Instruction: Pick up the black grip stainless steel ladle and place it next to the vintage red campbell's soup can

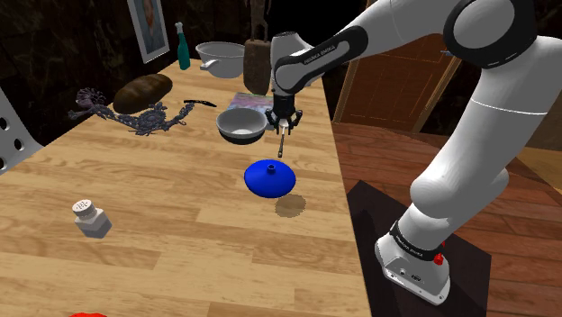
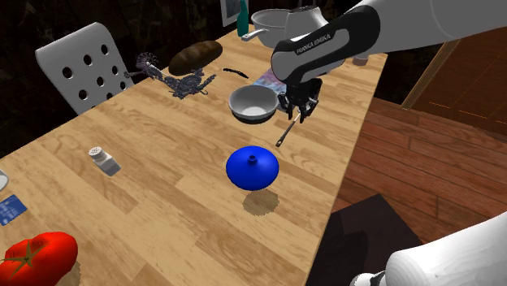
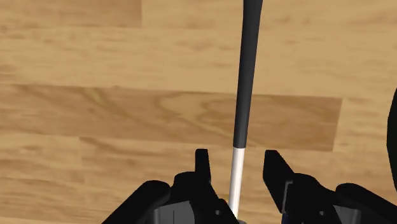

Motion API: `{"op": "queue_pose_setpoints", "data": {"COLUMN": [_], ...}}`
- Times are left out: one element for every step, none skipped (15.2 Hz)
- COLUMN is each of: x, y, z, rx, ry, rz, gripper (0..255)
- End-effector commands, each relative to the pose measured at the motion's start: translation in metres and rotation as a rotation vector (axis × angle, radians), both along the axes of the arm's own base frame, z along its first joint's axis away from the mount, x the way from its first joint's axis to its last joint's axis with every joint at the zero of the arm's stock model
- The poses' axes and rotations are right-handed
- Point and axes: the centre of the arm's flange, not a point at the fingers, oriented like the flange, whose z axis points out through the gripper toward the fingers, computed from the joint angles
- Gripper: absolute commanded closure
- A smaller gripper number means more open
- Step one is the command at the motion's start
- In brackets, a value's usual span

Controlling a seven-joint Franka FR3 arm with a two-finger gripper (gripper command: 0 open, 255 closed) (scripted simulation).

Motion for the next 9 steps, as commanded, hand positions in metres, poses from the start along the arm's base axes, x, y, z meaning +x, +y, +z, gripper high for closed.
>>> {"op": "queue_pose_setpoints", "data": {"x": [0.000,0.000,0.000,0.000,0.000,0.001,0.002,0.003,0.003], "y": [0.001,0.002,0.002,0.002,0.002,0.004,0.005,0.006,0.007], "z": [-0.002,-0.002,-0.002,-0.002,-0.002,0.012,0.025,0.038,0.048], "rx": [0.002,0.002,0.002,0.002,0.002,0.002,0.002,0.002,0.002], "ry": [0.003,0.003,0.003,0.003,0.003,0.003,0.003,0.003,0.003], "rz": [0.003,0.003,0.003,0.003,0.003,0.003,0.003,0.003,0.003], "gripper": [0,0,0,0,0,0,0,0,0]}}
